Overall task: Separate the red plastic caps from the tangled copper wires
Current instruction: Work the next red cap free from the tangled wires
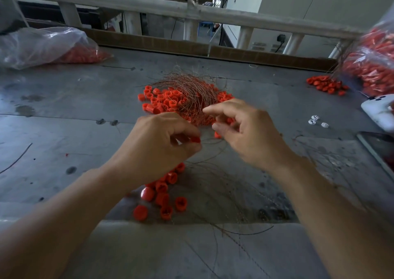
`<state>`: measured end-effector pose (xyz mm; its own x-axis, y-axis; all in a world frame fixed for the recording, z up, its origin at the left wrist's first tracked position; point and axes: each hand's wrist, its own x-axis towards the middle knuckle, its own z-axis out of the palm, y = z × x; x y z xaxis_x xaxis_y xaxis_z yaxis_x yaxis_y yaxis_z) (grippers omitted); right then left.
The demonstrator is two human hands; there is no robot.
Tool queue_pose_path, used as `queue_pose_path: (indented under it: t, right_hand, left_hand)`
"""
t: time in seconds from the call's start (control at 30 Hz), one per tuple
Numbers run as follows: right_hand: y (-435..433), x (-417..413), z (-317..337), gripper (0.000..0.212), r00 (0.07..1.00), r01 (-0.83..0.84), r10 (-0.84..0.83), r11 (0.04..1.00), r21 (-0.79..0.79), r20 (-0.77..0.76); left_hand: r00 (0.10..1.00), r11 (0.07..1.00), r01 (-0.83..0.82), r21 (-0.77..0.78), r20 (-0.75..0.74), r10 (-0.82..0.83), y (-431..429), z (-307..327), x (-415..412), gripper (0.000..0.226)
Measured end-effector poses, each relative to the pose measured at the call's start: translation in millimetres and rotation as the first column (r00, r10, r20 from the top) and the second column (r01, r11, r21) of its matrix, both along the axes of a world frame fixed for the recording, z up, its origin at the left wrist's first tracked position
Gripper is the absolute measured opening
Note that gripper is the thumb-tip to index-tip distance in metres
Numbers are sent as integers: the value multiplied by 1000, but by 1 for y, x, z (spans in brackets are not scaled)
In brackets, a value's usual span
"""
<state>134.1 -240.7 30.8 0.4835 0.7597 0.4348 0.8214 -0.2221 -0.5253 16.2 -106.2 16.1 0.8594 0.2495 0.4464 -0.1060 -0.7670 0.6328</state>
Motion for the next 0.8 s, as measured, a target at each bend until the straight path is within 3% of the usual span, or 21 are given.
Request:
queue_pose_path:
  t: [0.13,0.33,0.4,0.47,0.63,0.8]
  right_hand:
    - [2,-4,-5,17,990,-100,105,993,-57,94]
    - [1,-1,-7,9,980,-194,192,980,-43,-50]
    - [1,-1,-7,7,980,-199,198,979,-40,-28]
    - [1,1,-7,2,982,-189,190,981,39,-14]
    - [-3,5,4,16,983,-105,155,913,393,-97]
    - [-10,5,16,19,985,-92,161,802,591,-65]
  left_hand:
    - [998,996,67,56,10,-68,-3,1,-3,19]
    - [995,997,81,-13,52,-80,0,2,-5,29]
    - [995,996,86,-30,60,-84,0,2,-6,28]
    - [995,989,76,-130,69,-67,0,2,-6,23]
    - [997,903,63,-425,75,-34,8,1,-4,23]
    - [997,850,73,-521,48,-57,9,-3,-2,43]
